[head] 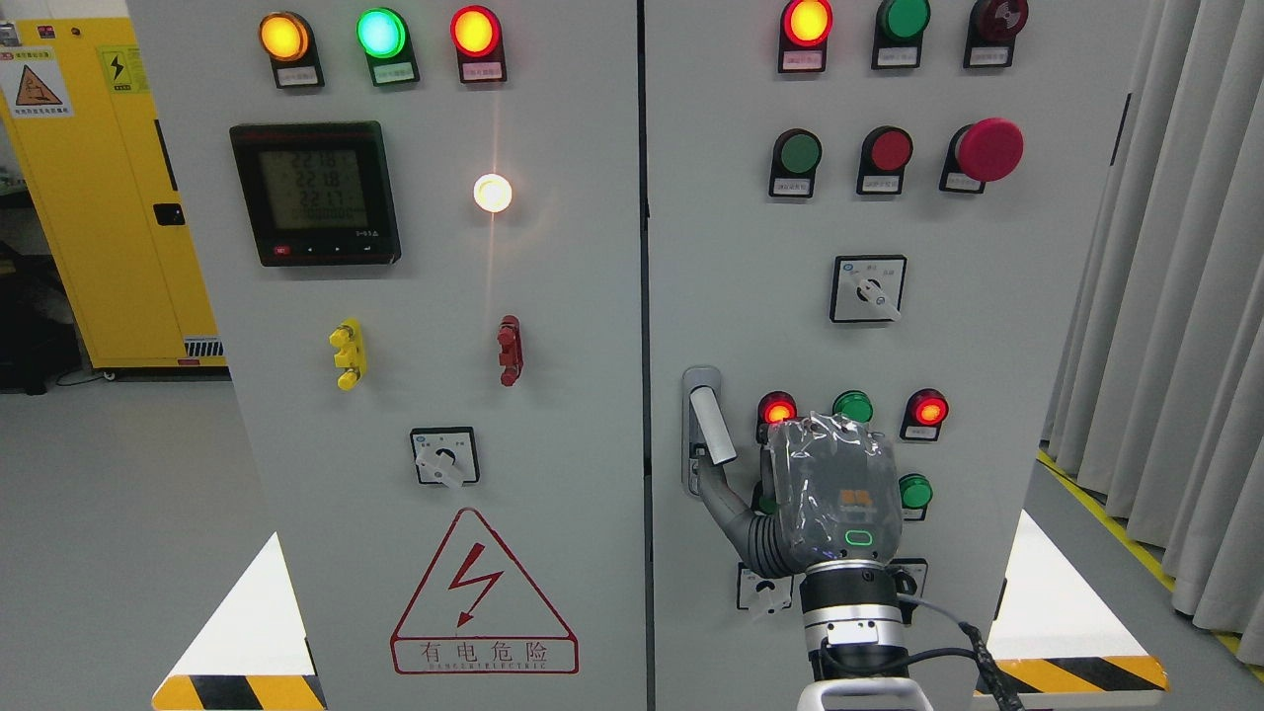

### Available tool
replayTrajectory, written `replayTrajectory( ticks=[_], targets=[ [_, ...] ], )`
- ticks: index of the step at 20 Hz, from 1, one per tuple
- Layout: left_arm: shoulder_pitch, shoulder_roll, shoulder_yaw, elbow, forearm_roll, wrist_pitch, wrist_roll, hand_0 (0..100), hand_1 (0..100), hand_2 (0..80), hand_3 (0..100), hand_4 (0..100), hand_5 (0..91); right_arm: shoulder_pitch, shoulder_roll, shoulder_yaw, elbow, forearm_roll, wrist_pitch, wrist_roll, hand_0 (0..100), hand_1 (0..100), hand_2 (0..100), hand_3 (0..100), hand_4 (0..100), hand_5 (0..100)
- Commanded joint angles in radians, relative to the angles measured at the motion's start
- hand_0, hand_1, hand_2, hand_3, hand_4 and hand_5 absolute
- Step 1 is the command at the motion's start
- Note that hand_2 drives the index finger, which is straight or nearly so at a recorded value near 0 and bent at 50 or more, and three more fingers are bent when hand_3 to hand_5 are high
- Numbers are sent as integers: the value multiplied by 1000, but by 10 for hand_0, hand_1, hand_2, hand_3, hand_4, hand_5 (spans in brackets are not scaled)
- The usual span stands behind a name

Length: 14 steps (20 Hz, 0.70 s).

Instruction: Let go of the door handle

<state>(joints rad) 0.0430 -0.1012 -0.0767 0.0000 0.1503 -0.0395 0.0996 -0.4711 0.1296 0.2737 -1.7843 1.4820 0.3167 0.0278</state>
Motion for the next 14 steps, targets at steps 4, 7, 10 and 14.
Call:
replayTrajectory(
  ticks=[4, 7, 10, 14],
  targets=[
    [0, 0, 0, -15, 0, 0, 0, 120, 556, 0, 0, 0, 0, -1, 1, -15, -1, -3, -1, 0, 375, 356, 1000, 1000, 1000, 1000],
    [0, 0, 0, -15, 0, 0, 0, 120, 556, 0, 0, 0, 0, -1, 1, -15, 0, -5, -1, 0, 381, 343, 1000, 1000, 1000, 1000],
    [0, 0, 0, -15, 0, 0, 0, 120, 556, 0, 0, 0, 0, -1, 1, -19, -1, -5, -1, 1, 389, 332, 1000, 1000, 1000, 1000],
    [0, 0, 0, -15, 0, 0, 0, 120, 556, 0, 0, 0, 0, -1, 2, -21, -1, -5, -1, 1, 403, 321, 1000, 1000, 1000, 1000]
  ],
)
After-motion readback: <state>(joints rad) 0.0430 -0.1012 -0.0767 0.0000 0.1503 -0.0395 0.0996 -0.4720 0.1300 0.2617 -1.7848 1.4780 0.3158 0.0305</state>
